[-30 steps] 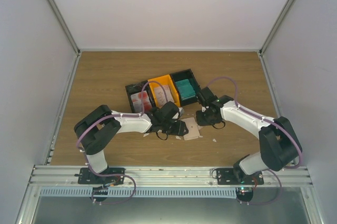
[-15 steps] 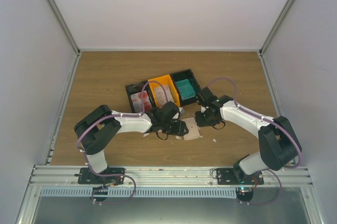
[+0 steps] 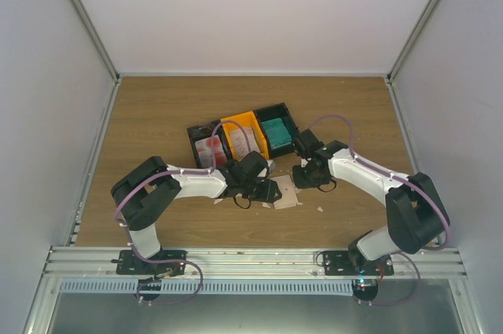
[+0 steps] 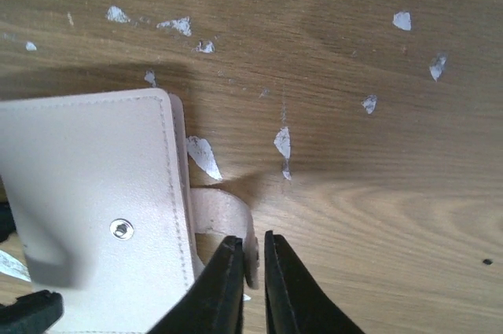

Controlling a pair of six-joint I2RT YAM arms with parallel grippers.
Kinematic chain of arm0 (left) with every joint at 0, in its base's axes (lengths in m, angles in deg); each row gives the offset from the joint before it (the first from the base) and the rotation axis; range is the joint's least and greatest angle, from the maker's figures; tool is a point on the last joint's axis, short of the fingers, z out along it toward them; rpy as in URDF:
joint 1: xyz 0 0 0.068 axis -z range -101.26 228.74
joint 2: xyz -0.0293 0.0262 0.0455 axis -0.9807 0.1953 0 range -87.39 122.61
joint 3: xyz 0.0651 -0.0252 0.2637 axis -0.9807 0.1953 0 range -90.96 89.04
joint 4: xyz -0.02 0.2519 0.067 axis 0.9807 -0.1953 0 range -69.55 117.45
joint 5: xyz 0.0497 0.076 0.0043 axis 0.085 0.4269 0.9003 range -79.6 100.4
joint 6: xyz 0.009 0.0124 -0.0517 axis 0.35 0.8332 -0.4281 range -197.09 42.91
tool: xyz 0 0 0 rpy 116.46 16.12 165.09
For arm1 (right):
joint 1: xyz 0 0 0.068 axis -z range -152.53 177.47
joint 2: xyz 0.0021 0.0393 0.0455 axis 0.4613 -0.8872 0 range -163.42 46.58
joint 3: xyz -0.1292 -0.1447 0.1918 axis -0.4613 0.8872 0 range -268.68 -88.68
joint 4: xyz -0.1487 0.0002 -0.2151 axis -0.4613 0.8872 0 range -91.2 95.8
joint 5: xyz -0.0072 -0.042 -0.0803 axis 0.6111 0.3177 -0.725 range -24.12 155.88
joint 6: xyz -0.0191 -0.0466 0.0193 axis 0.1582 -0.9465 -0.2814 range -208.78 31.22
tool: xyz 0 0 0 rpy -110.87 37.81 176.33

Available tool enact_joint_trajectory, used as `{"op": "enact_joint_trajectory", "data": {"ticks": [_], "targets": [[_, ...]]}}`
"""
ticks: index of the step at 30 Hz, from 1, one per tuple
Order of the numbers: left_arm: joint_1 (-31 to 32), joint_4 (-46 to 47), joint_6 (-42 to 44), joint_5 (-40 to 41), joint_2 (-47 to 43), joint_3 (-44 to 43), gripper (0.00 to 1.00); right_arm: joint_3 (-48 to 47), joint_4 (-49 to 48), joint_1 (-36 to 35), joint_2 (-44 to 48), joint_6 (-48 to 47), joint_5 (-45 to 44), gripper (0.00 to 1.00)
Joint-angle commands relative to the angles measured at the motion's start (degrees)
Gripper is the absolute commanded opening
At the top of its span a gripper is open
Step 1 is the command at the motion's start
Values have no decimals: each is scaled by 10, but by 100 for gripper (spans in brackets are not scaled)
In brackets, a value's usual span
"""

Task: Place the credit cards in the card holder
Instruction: Close the card holder at the center of the board.

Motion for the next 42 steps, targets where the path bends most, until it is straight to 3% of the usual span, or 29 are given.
{"op": "enact_joint_trajectory", "data": {"ticks": [1, 5, 16, 22, 25, 37, 42], "targets": [[4, -5, 7, 17, 21, 1, 53, -16, 11, -2, 5, 5, -7, 7], [4, -3, 5, 17, 21, 2, 53, -12, 6, -3, 2, 5, 2, 1], [4, 0, -1, 19, 19, 8, 52, 4, -19, -3, 7, 4, 32, 1], [4, 0, 0, 20, 18, 9, 52, 5, -18, -3, 3, 1, 22, 24], [4, 1, -1, 21, 18, 10, 53, 6, -20, -3, 2, -2, 27, 28], [4, 4, -1, 19, 22, 11, 52, 13, -23, -2, -8, -13, 33, 28], [4, 5, -1, 20, 20, 12, 52, 0, -16, -2, 1, -7, 25, 15]]}}
